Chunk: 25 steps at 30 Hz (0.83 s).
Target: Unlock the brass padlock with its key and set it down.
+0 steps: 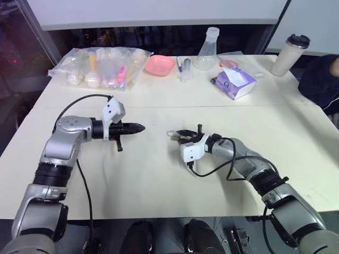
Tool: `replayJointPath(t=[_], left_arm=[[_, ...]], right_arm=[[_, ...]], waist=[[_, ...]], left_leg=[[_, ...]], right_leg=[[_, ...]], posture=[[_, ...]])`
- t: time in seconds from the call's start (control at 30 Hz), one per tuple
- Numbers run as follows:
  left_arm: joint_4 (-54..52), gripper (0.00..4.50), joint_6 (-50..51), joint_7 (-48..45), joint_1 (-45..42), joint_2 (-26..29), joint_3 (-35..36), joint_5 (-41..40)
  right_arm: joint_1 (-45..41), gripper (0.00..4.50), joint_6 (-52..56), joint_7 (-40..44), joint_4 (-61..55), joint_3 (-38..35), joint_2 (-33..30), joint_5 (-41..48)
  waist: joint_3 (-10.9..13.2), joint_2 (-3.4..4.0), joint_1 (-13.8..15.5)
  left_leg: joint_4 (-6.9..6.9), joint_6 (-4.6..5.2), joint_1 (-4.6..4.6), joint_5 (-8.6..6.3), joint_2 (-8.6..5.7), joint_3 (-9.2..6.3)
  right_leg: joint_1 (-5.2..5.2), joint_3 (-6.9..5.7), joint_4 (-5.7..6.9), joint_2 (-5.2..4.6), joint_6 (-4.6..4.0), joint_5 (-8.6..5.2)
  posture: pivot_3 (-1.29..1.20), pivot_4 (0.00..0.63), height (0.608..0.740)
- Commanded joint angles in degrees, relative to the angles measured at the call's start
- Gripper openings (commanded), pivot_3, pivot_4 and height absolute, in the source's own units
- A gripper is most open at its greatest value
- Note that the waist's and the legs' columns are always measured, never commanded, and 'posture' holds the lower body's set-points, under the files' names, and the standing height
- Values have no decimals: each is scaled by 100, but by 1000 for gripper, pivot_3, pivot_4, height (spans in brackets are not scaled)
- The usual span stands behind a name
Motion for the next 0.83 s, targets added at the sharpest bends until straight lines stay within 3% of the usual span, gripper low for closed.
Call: replayJointPath(t=[0.03, 0.13, 0.3, 0.4, 0.6, 0.83], left_arm=[[-408, 0, 101, -70, 70, 127, 120, -189], [-501, 0, 211, -113, 80, 147, 112, -283], [-460, 0, 176, -185, -17, 183, -2, -226], [-409, 0, -10, -254, -15, 229, -67, -124], [-430, 0, 47, -354, -15, 252, -44, -192], [-667, 0, 183, -486, 192, 449, 32, -307]], right_arm=[[158, 3124, -153, 187, -461, -57, -210, 127], [409, 4475, -91, 477, -941, -192, -479, 322], [1100, 4475, 522, 1666, -2407, -820, -1262, 1510], [1558, 4475, 1966, 2535, -3479, -1427, -1488, 2974], [1903, 4475, 4351, 3509, -4748, -2287, -2003, 4616], [2045, 4475, 5845, 3782, -5421, -2733, -2380, 5650]], waist=[[0, 0, 6], [0, 0, 45], [0, -1, 58], [0, -1, 44], [1, 1, 43], [2, -2, 51]], left_leg=[[0, 0, 0, 0, 0, 0], [1, 8, 1, -4, -2, -1], [4, 27, 2, -15, -8, -6], [3, 30, 6, -17, -3, -9], [1, 32, 16, -18, 6, -11], [1, 34, 16, -20, 5, -16]], right_leg=[[0, 0, 0, 0, 0, 0], [3, 0, -1, -2, 0, 0], [12, -2, -4, -9, 0, 0], [19, -4, -9, -6, 0, 0], [25, -7, -6, 1, -1, 0], [32, -11, -15, -4, -2, 0]], posture=[[0, 150, 715], [0, 150, 715], [0, 150, 715], [0, 150, 715], [0, 150, 715], [0, 150, 715]])
